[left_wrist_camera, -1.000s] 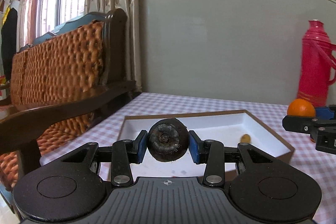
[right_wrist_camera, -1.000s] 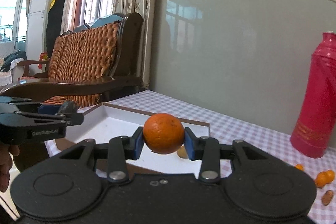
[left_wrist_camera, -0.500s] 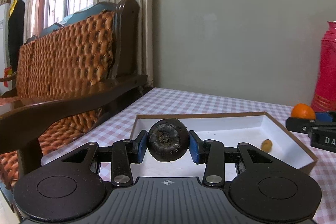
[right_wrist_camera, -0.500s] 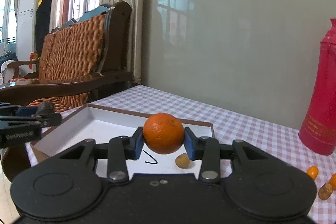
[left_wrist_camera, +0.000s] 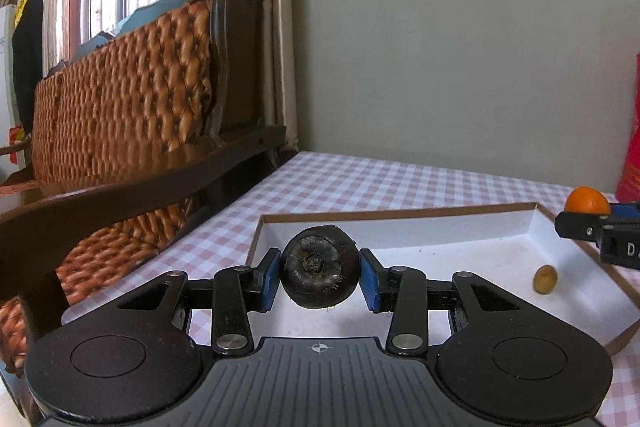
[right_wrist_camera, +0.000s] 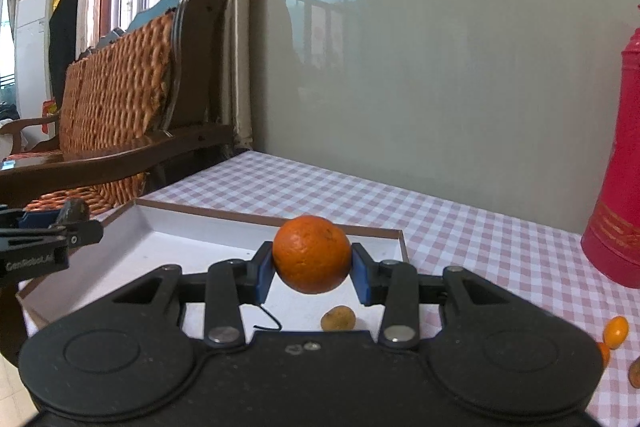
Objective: Organize fruits
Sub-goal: 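Carry the dark fruit and orange over the white tray, then open both tools to release the dark fruit and orange into the tray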
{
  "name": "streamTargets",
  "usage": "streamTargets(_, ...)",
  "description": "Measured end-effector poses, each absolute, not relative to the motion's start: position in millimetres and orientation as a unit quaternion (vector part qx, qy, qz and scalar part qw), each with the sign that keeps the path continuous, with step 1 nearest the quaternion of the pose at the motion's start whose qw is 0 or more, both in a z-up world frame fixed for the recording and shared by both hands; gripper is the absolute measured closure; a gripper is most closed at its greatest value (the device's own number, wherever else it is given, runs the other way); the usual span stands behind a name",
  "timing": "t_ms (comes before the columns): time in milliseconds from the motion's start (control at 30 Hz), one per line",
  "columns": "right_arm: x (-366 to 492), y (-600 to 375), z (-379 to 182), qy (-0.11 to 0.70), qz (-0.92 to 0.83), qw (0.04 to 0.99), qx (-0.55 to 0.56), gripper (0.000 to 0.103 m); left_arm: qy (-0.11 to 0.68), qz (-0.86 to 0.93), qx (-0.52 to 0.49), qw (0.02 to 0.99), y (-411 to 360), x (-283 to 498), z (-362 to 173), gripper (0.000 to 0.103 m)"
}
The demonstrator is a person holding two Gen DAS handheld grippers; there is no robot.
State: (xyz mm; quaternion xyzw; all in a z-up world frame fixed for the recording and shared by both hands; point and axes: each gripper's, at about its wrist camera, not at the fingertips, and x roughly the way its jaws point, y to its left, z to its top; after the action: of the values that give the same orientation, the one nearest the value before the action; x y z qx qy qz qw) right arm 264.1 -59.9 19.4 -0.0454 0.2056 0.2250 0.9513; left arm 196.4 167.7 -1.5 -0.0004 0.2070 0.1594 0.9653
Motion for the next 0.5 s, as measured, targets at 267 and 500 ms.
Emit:
streamTargets(267, 271.4, -62.8, 14.2, 0.147, 0.181, 0.971, -0.049, 0.006, 0.164, 0.195, -0.003, 0.967, 181.3, 187.8, -2.2, 0.000)
streamTargets(500, 265.3, -63.3, 15.3, 0.156, 0.194, 0.967, -0.053, 0.006, 0.170, 0.190, 0.002, 0.967, 179.9, 189.0, -3.3, 0.000)
